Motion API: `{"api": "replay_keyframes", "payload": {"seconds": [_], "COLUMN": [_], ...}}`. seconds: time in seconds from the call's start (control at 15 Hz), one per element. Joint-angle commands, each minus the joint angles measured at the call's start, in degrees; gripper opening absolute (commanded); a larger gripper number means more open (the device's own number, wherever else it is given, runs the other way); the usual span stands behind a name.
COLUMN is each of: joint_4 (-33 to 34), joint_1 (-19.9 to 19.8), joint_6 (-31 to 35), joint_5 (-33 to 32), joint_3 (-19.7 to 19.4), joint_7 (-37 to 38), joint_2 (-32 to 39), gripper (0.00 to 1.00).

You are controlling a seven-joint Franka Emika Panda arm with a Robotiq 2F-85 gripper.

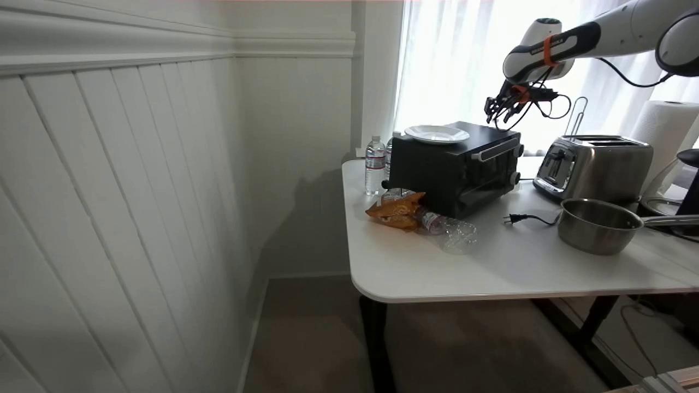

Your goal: Move the water bottle to the right side of the paper towel

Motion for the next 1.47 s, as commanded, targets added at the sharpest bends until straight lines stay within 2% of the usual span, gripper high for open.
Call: {"api": "replay_keyframes", "payload": {"seconds": [0.0, 0.33, 0.53, 0.8, 1.27, 1.4], "joint_4": [5.38, 7.53, 7.76, 5.83, -1.94, -5.99], "joint_1": [-0.22, -0.17, -0.11, -0.19, -2.14, -2.88], "joint_6": [0.12, 0.97, 0.95, -0.69, -6.04, -6.0], "joint_5": [1.19, 0.9, 0.68, -0.18, 1.38, 1.69], "joint_3": [0.0, 0.1, -0.15, -1.12, -1.83, -1.75], "joint_7": [-1.54, -2.97, -3.6, -0.08, 9.18, 11.26], "joint_2": [3.35, 4.72, 4.67, 1.74, -8.29, -12.05], "gripper": [0.38, 0.06, 0.08, 0.08, 0.08, 0.08]}}
